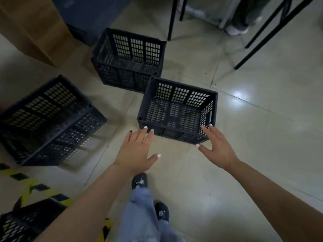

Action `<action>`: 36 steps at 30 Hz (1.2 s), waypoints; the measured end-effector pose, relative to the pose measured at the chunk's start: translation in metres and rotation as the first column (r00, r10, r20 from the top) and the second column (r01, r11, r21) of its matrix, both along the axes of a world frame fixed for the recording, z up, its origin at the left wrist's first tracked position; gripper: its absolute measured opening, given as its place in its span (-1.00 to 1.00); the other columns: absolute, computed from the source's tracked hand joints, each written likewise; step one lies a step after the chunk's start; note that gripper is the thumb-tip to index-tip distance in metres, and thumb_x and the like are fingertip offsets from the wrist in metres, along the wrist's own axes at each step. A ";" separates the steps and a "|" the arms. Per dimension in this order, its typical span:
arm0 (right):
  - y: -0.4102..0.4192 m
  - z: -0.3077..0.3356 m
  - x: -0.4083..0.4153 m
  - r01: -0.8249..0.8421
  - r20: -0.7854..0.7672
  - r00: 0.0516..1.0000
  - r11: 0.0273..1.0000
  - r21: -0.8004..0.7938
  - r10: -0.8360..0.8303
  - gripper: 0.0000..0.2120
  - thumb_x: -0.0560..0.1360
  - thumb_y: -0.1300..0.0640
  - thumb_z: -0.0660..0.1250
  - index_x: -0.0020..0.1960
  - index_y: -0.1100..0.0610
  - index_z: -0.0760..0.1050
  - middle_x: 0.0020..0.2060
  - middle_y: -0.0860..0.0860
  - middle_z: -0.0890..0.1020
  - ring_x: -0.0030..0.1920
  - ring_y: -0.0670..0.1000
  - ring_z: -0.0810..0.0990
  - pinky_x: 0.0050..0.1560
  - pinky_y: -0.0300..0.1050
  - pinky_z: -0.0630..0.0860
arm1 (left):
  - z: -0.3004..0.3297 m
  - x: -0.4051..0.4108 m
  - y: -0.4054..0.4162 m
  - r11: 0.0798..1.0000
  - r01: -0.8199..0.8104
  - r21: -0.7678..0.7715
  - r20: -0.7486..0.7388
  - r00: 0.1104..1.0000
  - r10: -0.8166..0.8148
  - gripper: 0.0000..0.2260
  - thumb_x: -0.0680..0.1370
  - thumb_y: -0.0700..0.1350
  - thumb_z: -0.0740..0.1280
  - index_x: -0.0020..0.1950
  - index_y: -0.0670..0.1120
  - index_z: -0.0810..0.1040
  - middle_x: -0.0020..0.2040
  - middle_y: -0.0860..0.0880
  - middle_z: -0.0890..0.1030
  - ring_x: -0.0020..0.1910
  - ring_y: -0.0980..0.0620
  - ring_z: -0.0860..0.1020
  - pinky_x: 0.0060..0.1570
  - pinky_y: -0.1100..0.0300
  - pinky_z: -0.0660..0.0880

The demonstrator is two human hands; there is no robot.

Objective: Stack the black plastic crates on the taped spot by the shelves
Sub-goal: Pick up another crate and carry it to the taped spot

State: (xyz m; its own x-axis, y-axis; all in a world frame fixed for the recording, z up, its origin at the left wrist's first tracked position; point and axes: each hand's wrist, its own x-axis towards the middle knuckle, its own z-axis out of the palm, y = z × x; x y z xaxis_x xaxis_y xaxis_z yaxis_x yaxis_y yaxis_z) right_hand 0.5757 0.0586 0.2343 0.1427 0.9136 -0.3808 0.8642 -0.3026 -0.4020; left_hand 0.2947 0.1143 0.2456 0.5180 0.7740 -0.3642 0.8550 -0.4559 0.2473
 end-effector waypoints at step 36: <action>0.189 -0.246 0.184 0.414 0.115 0.910 0.864 -0.286 -0.398 -0.36 0.56 -0.05 0.22 0.54 0.03 0.04 0.54 0.13 0.06 0.53 0.12 0.00 0.49 0.04 0.05 | -0.268 0.110 0.300 0.935 -0.232 -0.266 -0.222 0.959 0.175 -0.20 0.47 0.37 0.14 0.56 -0.01 -0.02 0.57 -0.12 -0.15 0.53 -0.10 -0.16 0.49 -0.09 -0.09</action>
State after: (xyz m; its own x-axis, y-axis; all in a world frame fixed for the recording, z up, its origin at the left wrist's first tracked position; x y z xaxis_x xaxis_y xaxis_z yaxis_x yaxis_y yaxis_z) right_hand 0.7600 0.2479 -0.0119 0.5028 0.6150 -0.6074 0.6553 -0.7295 -0.1961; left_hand 0.4043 0.4147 -0.0219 0.2583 0.7029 -0.6627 0.9659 -0.2009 0.1634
